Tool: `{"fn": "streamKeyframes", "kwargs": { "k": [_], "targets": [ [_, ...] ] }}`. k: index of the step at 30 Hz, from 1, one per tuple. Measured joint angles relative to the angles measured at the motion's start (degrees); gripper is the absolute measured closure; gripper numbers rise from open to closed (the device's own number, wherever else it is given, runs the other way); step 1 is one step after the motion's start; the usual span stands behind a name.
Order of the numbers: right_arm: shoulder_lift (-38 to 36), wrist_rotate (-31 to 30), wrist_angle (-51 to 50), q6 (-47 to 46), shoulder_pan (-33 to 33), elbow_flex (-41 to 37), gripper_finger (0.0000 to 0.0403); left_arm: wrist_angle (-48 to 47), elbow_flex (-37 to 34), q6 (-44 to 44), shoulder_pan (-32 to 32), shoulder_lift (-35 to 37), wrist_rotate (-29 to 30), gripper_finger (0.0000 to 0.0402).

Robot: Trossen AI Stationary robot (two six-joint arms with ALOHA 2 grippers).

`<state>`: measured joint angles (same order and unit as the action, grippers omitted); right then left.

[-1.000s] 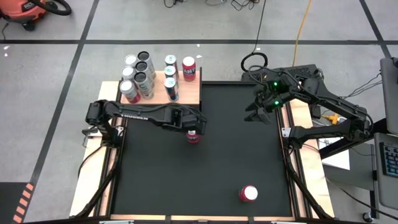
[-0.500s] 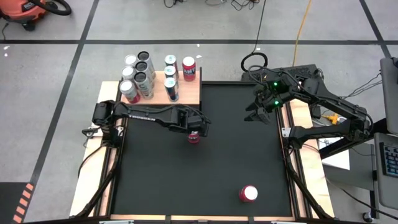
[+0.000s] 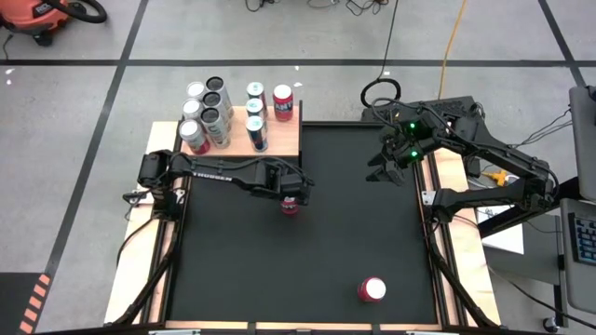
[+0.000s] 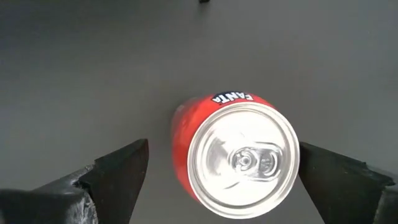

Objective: Place canned beverage on shelf
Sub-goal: Put the top red soda can on the shelf aligned with the other red soda can

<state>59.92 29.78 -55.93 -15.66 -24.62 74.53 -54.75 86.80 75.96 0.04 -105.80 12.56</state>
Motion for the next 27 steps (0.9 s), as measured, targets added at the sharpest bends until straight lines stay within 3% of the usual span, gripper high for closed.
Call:
{"fn": "streamKeyframes", "kwargs": {
  "k": [11,22,27],
  "targets": [
    [0.0,0.1,0.0,1.8,0.0,0.0,0.0074,2.1,0.0,-1.4,0.0,-1.3,0.0,0.0011],
    [0.0,0.3,-0.1,4.4,0.0,0.0,0.0074,1.7,0.0,0.3,-0.4,-1.5,-0.5,0.0109],
    [0.0,0.3,-0.1,7.3,0.0,0.0,0.0074,1.6,0.0,3.2,-0.9,-1.4,-0.9,0.0121]
  ]
}}
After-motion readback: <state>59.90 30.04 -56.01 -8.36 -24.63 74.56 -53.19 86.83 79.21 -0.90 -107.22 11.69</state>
